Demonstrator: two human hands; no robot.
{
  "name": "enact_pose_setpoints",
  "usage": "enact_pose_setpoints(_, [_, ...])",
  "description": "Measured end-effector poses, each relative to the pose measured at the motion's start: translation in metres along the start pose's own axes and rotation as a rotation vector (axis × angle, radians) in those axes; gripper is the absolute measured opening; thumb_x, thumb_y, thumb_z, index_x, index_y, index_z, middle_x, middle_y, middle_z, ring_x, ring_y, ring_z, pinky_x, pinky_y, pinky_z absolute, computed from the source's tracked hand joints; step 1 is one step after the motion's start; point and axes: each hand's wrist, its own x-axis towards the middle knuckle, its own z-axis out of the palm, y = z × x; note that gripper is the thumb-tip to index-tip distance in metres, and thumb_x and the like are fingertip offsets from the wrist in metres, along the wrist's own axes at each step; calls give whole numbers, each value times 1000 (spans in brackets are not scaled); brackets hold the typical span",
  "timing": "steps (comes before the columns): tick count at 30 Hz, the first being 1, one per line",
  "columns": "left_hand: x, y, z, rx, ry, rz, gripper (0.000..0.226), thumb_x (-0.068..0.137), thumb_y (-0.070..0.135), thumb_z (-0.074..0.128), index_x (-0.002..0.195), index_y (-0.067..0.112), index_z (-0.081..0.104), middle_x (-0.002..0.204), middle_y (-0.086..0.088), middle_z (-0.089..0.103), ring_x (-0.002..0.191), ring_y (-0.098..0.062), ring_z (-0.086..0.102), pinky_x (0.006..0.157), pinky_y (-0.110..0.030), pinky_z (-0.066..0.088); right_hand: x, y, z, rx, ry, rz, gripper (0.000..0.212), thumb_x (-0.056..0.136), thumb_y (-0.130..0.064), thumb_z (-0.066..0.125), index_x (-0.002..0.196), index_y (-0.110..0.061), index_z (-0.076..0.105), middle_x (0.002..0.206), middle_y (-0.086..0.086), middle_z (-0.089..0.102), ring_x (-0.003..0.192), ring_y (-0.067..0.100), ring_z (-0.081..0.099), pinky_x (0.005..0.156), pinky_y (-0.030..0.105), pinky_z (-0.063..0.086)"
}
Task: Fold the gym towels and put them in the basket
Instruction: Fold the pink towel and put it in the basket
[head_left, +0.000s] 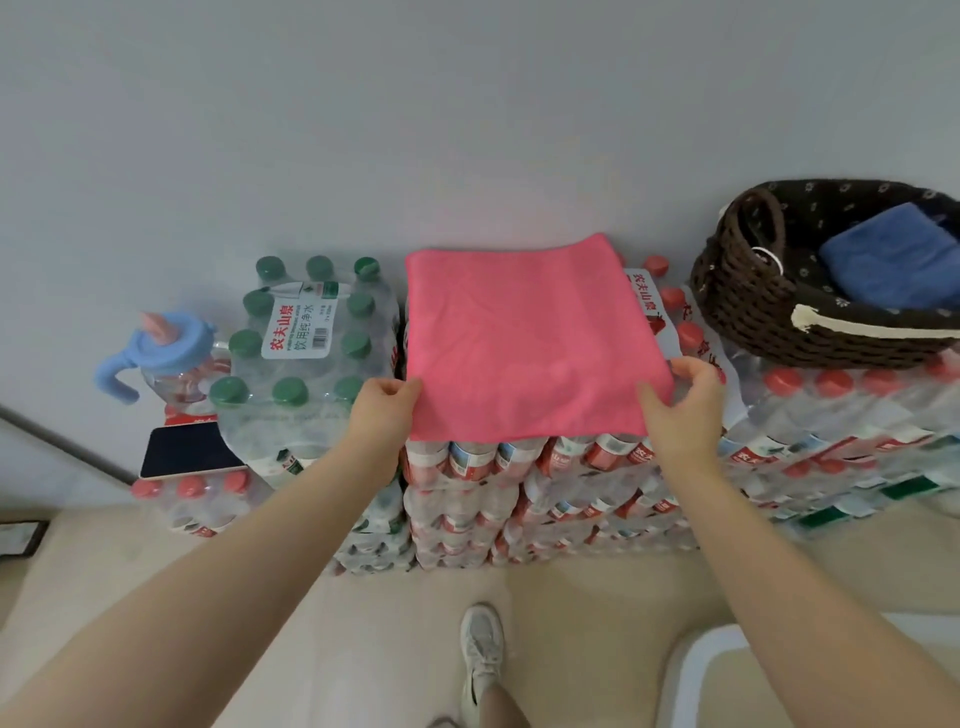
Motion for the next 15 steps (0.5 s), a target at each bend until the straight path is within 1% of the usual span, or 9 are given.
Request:
enact_pose_setpoints(2, [-5,-2,-2,-40,8,-6,16,94,25,49,86,11,51,88,-4,51,80,-18,47,72,-30,41,-10,3,-2,32,-20,-9,44,78,-4,65,117,-8,47,114,2,45,107,16,46,90,26,40])
enact_pose_setpoints(3, [-6,-5,-3,-49,5,-16,17,94,26,50,93,10,52,94,-4,53,84,-19,49,78,-31,41,-16,5,-3,21,-27,-16,47,75,0,65,118,-8,46,116,5,46,108,18,46,91,26,40])
enact_pose_setpoints(5, [-10,-13,-3,-42,-13,-38,19,93,27,51,94,9,54,97,-4,52,84,-18,49,80,-32,39,-26,10,-5,-50,-52,-46,51,74,3,65,120,-7,45,118,7,46,106,16,45,89,24,38])
enact_pose_setpoints(7, [-17,-21,-1,-30,-54,-65,20,91,28,54,98,8,55,95,-4,54,90,-19,49,79,-31,40,-34,12,-7,-37,-118,-40,54,78,4,64,125,-5,40,116,3,44,101,12,45,86,23,39])
enact_pose_setpoints(9, [-22,-27,2,-26,-91,-82,19,90,26,57,94,8,54,89,-5,54,88,-20,48,73,-30,42,-33,11,-9,48,-202,4,60,80,5,60,131,-8,33,118,2,47,101,13,51,87,27,45])
enact_pose_setpoints(10, [-23,-28,2,-33,-95,-83,19,89,26,58,92,8,53,88,-6,54,86,-20,49,73,-29,43,-31,9,-10,65,-227,22,63,81,5,59,134,-11,30,119,2,49,100,15,53,84,29,46])
enact_pose_setpoints(11, [-23,-28,2,-44,-90,-80,18,89,26,58,89,8,53,89,-7,55,86,-20,49,77,-30,44,-28,8,-11,71,-237,34,65,82,4,58,136,-13,27,116,1,50,98,16,54,80,29,46])
enact_pose_setpoints(13, [-21,-26,2,-64,-75,-66,18,89,27,58,85,10,52,92,-8,55,88,-19,50,84,-33,44,-24,4,-14,84,-235,35,62,84,5,56,136,-13,27,107,-7,48,92,14,53,72,21,43])
enact_pose_setpoints(15, [-20,-24,0,-108,-55,-76,19,89,26,58,79,11,53,92,-8,56,88,-21,51,89,-37,46,-24,2,-16,78,-230,6,53,86,5,52,133,-12,32,104,-8,47,87,11,52,63,12,39])
